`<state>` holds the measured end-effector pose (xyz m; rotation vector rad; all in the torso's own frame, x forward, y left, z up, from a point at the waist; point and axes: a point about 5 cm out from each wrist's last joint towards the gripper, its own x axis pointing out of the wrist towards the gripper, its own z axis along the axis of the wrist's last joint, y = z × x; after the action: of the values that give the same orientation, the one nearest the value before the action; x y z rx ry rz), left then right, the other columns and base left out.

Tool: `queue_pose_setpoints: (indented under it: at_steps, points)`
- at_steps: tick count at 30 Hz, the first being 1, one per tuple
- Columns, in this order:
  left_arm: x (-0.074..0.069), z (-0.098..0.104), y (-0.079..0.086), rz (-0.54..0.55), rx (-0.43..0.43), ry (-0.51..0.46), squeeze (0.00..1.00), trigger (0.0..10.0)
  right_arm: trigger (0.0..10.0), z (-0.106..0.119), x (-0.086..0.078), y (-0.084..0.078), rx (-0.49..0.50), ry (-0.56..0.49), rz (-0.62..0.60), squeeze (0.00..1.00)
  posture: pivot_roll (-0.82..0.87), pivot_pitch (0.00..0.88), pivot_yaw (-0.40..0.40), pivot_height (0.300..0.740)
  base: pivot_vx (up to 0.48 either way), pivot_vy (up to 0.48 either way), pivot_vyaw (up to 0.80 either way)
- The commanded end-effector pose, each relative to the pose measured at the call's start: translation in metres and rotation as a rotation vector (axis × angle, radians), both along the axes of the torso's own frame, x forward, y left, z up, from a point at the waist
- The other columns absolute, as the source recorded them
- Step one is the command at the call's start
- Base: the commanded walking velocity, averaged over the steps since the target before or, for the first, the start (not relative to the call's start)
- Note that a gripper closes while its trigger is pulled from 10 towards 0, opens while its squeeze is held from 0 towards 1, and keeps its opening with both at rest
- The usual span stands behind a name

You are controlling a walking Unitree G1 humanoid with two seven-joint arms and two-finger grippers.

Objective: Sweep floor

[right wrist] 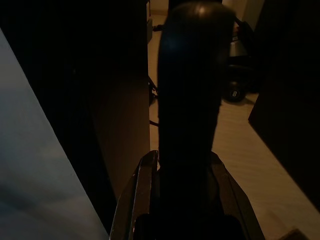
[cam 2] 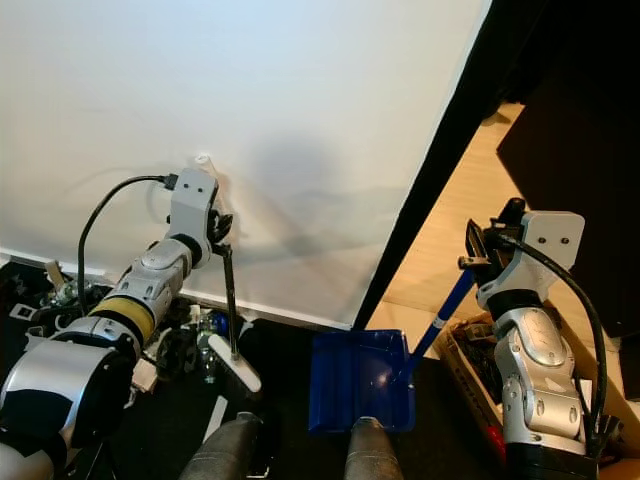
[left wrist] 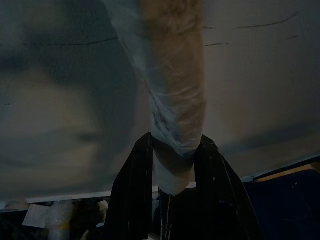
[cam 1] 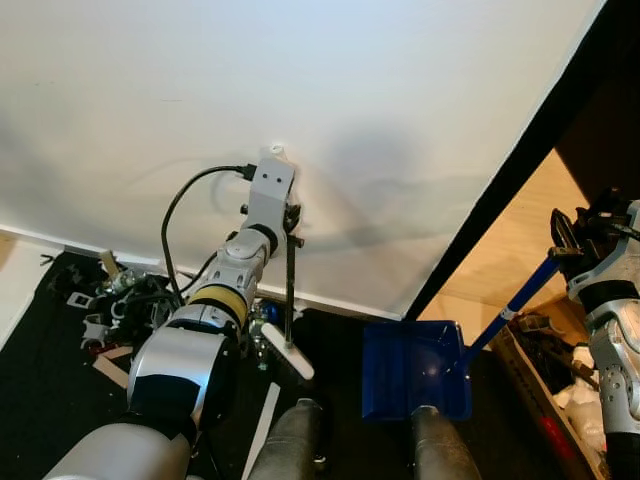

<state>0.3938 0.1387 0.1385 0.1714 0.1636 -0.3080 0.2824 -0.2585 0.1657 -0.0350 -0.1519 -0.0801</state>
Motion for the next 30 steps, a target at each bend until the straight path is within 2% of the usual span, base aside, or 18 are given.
queue_pose_setpoints:
  at_steps: [1, 6, 7, 8, 9, 17, 18, 19, 22, 24, 27, 30]
  points:
    - [-0.001, -0.002, -0.002, -0.011, 0.001, 0.007, 0.00, 10.0, 10.0, 0.004, -0.004, -0.004, 0.005, -0.016, -0.010, 0.00, -0.14, 0.303, 0.054, 0.740, 0.000, 0.000, 0.00]
    - [0.000, 0.000, -0.003, -0.015, 0.004, 0.004, 0.00, 10.0, 10.0, 0.005, -0.003, -0.004, 0.005, -0.014, -0.008, 0.00, -0.14, 0.304, 0.051, 0.740, 0.000, 0.000, 0.00]
    - [0.001, 0.001, -0.002, -0.014, 0.002, 0.001, 0.00, 0.5, 10.0, 0.005, -0.003, -0.004, 0.005, -0.014, -0.006, 0.00, -0.14, 0.304, 0.051, 0.740, 0.000, 0.000, 0.00]
    - [0.001, 0.002, -0.002, -0.012, -0.001, -0.002, 0.00, 0.5, 10.0, 0.005, -0.002, -0.003, 0.005, -0.013, -0.006, 0.00, -0.14, 0.304, 0.051, 0.740, 0.000, 0.000, 0.00]
    - [0.001, 0.003, -0.002, -0.015, -0.012, -0.005, 0.00, 0.0, 10.0, 0.005, -0.002, -0.003, 0.006, -0.013, -0.005, 0.00, -0.14, 0.302, 0.049, 0.740, 0.000, 0.000, 0.00]
    - [0.002, 0.006, 0.003, 0.011, -0.029, -0.018, 0.00, 0.0, 10.0, 0.005, -0.002, -0.003, 0.008, -0.015, -0.005, 0.00, -0.13, 0.291, 0.054, 0.740, 0.000, 0.000, 0.00]
    - [0.002, 0.005, 0.003, 0.015, -0.044, -0.014, 0.00, 1.9, 10.0, 0.005, -0.002, -0.003, 0.009, -0.016, -0.005, 0.00, -0.12, 0.287, 0.062, 0.740, 0.000, 0.000, 0.00]
    - [0.000, 0.002, 0.002, -0.008, -0.036, -0.017, 0.00, 10.0, 10.0, 0.006, -0.002, -0.002, 0.011, -0.019, -0.004, 0.00, -0.12, 0.285, 0.069, 0.740, 0.000, 0.000, 0.00]
    - [-0.004, -0.004, 0.000, -0.057, -0.034, -0.017, 0.00, 10.0, 10.0, 0.007, -0.002, 0.000, 0.018, -0.027, -0.002, 0.00, -0.11, 0.281, 0.080, 0.740, 0.000, 0.000, 0.00]
    - [-0.013, -0.013, -0.006, -0.176, -0.036, -0.005, 0.00, 10.0, 10.0, 0.008, -0.002, 0.002, 0.025, -0.037, 0.004, 0.00, -0.10, 0.278, 0.087, 0.740, 0.000, 0.000, 0.00]
    - [-0.030, -0.019, -0.012, -0.343, -0.079, -0.004, 0.00, 10.0, 10.0, 0.010, -0.001, 0.006, 0.034, -0.048, 0.017, 0.00, -0.08, 0.268, 0.103, 0.740, 0.000, 0.000, 0.00]
    - [-0.053, -0.017, -0.013, -0.423, -0.093, -0.002, 0.00, 10.0, 10.0, 0.012, 0.001, 0.010, 0.042, -0.059, 0.028, 0.00, -0.06, 0.256, 0.116, 0.740, 0.000, 0.000, 0.00]
